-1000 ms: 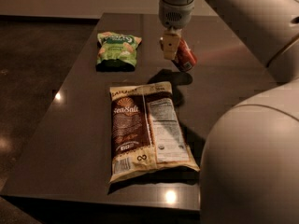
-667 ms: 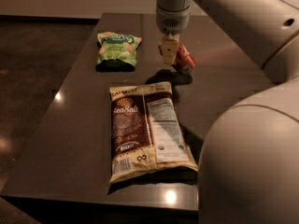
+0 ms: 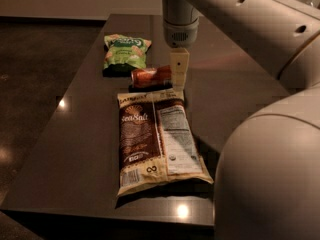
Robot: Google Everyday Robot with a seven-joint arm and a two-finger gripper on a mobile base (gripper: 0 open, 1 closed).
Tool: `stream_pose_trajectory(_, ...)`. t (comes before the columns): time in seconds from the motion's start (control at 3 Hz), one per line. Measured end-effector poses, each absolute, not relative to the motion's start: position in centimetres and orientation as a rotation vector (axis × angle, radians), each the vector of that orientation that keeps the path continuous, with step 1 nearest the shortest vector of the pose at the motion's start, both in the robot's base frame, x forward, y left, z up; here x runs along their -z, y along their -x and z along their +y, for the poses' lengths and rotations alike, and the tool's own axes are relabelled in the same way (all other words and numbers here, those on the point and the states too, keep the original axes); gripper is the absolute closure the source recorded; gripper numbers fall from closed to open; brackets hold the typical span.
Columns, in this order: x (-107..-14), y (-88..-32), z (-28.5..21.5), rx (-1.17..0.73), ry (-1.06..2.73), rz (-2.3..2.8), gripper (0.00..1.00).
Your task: Knock coke can over
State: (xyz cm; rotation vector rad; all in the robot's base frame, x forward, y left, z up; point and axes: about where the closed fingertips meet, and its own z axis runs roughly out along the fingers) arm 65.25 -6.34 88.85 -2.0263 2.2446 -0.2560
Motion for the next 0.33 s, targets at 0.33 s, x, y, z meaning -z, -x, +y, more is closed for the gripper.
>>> stream_pose_trajectory(0.33,-88.77,-65.44,-6.22,0.257,2.023,2.239,0.0)
